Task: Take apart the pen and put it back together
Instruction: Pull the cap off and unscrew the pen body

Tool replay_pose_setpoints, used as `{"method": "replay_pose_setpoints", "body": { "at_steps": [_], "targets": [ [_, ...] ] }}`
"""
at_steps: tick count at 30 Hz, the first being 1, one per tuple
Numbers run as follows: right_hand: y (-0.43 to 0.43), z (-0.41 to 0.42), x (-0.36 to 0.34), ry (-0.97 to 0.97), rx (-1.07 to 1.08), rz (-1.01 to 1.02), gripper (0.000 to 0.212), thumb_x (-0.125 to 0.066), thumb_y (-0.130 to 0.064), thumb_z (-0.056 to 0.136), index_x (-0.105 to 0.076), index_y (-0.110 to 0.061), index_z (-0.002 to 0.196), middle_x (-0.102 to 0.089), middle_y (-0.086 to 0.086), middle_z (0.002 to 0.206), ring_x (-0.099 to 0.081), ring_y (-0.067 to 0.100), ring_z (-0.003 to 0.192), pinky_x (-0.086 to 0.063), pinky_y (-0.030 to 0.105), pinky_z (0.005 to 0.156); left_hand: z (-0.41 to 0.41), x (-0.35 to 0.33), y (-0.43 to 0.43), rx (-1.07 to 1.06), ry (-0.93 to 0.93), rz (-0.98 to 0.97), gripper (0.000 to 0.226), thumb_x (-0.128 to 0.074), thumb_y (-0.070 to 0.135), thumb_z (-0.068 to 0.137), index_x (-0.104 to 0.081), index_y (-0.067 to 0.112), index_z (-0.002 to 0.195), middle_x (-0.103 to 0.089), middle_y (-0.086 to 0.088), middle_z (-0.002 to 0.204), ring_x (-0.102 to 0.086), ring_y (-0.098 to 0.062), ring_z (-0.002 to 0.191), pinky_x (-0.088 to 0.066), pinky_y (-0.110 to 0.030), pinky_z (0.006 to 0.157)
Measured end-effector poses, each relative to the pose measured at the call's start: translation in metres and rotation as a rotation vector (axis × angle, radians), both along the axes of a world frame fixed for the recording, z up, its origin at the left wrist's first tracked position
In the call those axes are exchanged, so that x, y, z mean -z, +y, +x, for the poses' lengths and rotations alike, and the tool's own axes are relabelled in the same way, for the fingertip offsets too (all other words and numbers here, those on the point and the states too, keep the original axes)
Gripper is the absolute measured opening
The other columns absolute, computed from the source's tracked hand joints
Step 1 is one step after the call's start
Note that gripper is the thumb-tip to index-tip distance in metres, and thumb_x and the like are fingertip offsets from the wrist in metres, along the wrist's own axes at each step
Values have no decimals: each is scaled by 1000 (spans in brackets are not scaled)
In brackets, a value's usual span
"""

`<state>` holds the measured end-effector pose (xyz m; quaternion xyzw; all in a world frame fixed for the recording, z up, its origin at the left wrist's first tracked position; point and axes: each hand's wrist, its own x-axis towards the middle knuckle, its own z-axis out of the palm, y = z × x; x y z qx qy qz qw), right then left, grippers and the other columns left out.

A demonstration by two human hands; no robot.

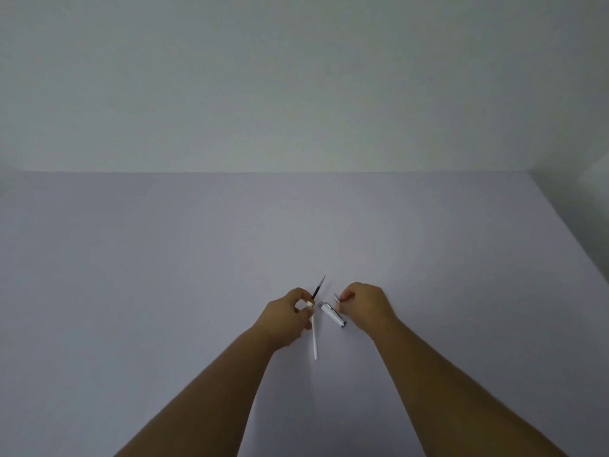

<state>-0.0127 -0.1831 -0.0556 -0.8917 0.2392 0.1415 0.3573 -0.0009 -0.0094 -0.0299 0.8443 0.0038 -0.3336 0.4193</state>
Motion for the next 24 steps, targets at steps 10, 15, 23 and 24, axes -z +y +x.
{"method": "replay_pose_setpoints", "body": {
  "at_steps": [10, 15, 23, 24],
  "targets": [
    [1, 1, -15, -76, 107, 220, 13, -63, -23, 85, -70, -12, 86, -61, -1, 77, -55, 16, 76, -43, 27, 74, -1, -3, -5, 15, 13, -1, 16, -46, 32, 96, -54, 28, 109, -67, 2, 79, -55, -18, 64, -46, -19, 47],
    [8, 5, -28, 12, 184, 591, 9, -65, -18, 85, -68, -10, 87, -57, 1, 70, -51, 15, 66, -46, 25, 62, -2, -6, -11, 38, -1, -25, 12, -47, 34, 96, -53, 30, 105, -67, 5, 77, -57, -17, 66, -49, -23, 53],
    [-28, 10, -15, -16, 348, 235, 27, -53, -9, 79, -58, -6, 53, -64, 19, 62, -62, 34, 60, -59, 46, 74, -5, -2, 3, -44, 22, -21, 19, -50, 23, 94, -53, 24, 113, -68, 2, 83, -56, -18, 67, -47, -22, 49],
    [-29, 6, -10, 53, 267, 140, 23, -55, -10, 77, -61, -3, 57, -67, 24, 68, -67, 39, 69, -59, 48, 79, -6, -2, 4, -59, 17, -18, 21, -51, 21, 93, -53, 23, 114, -70, -3, 89, -56, -18, 68, -47, -21, 49]
  ]
}}
